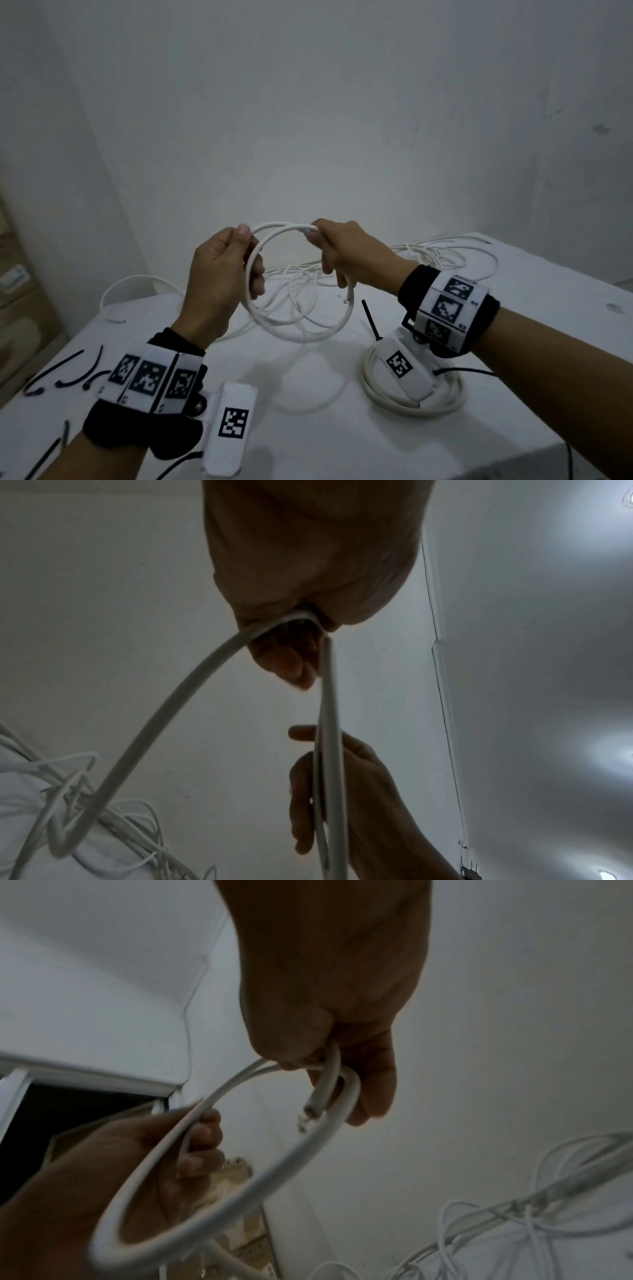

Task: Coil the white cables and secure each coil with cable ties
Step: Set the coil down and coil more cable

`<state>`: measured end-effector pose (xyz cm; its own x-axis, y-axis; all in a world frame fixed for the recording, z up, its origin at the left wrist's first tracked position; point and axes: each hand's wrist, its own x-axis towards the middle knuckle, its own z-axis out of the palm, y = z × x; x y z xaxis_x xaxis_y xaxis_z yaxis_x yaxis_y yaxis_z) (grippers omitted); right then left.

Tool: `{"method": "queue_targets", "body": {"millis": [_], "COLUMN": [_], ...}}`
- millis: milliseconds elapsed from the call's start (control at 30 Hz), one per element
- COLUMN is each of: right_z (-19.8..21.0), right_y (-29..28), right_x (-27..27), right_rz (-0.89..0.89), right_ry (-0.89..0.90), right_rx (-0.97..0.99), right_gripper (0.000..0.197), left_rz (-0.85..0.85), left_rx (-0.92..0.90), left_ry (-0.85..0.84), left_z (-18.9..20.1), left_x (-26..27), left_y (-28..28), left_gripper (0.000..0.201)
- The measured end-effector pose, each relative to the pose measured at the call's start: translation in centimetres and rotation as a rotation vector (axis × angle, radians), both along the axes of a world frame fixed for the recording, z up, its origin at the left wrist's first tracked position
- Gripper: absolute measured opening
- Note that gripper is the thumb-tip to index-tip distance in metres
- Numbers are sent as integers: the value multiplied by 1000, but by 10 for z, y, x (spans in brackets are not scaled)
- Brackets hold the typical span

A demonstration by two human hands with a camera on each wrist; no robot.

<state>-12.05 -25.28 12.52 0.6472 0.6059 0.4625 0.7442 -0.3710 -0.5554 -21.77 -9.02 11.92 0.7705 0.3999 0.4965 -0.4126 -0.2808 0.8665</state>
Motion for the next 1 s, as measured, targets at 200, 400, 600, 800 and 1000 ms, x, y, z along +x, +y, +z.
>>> {"method": "queue_targets", "body": {"millis": [200,400,600,800,1000], "right_z": [-2,15,7,-61,-139], "right_y": [-5,9,7,-17,31], "right_x": [7,-4,-9,-12,-51], "right_rz": [-38,82,49,-60,56], "right_ry": [-17,-304,-279,662,1248], "right_rx": [68,-60,-104,-91,35], "right_gripper": [23,17,20,47,53], "left_rz": [-189,-309,-265,-171,-218], "left_rx": [-18,0,-54,-273,-414], "left_ry": [246,381,338,294,288], "left_z": [-4,33,13,-6,-16], "left_x": [-16,-8,0,-12,-24], "left_y": [7,5,-10,14,23], "left_gripper": [26,45,40,36,37]}}
